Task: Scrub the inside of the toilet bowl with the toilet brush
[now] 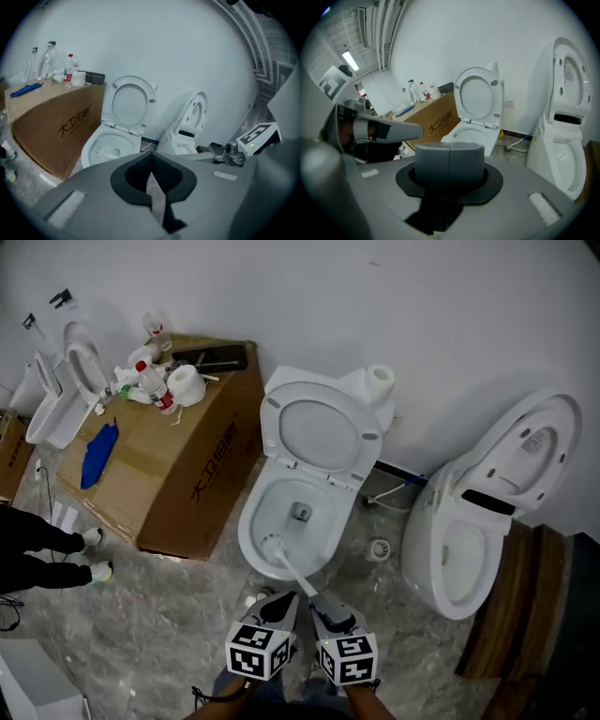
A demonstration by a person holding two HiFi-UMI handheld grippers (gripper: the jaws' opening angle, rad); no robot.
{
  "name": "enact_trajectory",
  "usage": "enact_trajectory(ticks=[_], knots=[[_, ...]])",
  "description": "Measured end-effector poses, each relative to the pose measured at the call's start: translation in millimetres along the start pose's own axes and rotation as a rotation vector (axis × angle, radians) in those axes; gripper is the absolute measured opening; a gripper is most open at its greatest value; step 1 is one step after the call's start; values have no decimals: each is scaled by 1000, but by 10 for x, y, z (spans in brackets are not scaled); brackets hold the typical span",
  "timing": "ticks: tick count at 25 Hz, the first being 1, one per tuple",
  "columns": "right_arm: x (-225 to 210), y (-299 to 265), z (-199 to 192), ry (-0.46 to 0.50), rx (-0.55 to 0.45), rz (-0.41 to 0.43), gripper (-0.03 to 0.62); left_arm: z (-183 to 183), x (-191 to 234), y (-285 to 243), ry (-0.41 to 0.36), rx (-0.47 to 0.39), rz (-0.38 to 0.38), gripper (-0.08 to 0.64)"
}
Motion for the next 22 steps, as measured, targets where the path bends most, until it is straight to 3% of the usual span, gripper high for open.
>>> enact_trajectory(ticks=[11,22], knots=[[-118,-1243,75,-88,166,-68,155,161,1070,-835,47,135,-67,14],[-258,-1948,150,-142,172,-54,155,273,1504,-1294,-13,208,-98,14]])
Point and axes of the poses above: the fingertips, and each gripper's own axes: y backward along the fingers, x to its left, z out of its top, the point moved 7 cm from there along y, backward along the fingers, and after that the axes turned 7 degrees about z, right-handed, at the moved point
